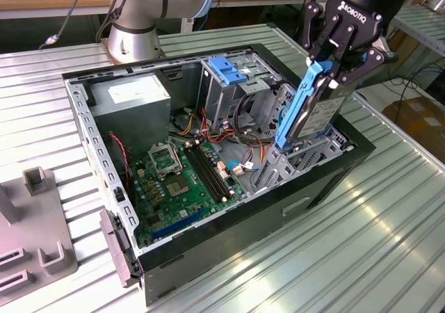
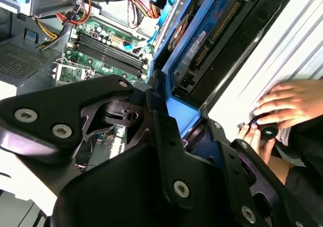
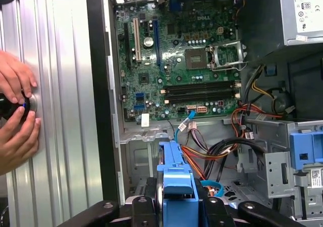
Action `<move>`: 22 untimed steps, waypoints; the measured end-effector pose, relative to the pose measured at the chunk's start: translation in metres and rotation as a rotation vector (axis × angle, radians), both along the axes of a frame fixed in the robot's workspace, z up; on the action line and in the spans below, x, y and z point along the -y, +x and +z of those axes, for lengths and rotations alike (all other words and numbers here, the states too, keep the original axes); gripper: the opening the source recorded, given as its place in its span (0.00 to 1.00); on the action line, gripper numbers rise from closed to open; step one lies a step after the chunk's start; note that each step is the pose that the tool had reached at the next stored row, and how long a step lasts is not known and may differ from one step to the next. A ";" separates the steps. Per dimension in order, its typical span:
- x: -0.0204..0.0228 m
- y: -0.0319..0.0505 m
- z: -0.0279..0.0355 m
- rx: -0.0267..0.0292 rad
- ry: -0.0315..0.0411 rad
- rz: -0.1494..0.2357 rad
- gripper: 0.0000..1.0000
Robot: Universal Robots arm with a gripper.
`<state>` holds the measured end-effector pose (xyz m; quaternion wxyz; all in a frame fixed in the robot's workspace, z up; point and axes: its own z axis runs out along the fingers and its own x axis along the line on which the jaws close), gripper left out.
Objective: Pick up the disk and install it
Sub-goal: 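Insert the disk into the insertion slot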
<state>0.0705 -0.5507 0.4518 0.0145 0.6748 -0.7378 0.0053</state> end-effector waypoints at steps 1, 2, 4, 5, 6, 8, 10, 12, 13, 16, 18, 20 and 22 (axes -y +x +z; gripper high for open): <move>0.0005 0.0000 -0.0001 0.0000 0.0000 0.000 0.37; 0.0009 0.0000 -0.0004 0.0000 0.0002 0.001 0.37; 0.0012 0.0001 -0.0007 0.0000 0.0001 0.004 0.37; 0.0015 0.0000 -0.0008 0.0000 0.0001 0.007 0.37; 0.0016 0.0000 -0.0009 0.0000 0.0001 0.012 0.37; 0.0020 -0.0002 -0.0009 0.0000 0.0000 0.031 0.37; 0.0024 -0.0014 -0.0010 -0.0001 0.0000 0.052 0.37; 0.0032 -0.0016 -0.0011 0.0000 0.0001 0.054 0.37; 0.0042 -0.0017 -0.0013 0.0000 0.0000 0.055 0.37; 0.0055 -0.0017 -0.0024 0.0000 0.0001 0.056 0.37; 0.0056 -0.0016 -0.0032 0.0000 -0.0001 0.057 0.37; 0.0058 -0.0017 -0.0045 0.0000 0.0001 0.057 0.37; 0.0059 -0.0016 -0.0058 0.0000 0.0000 0.058 0.37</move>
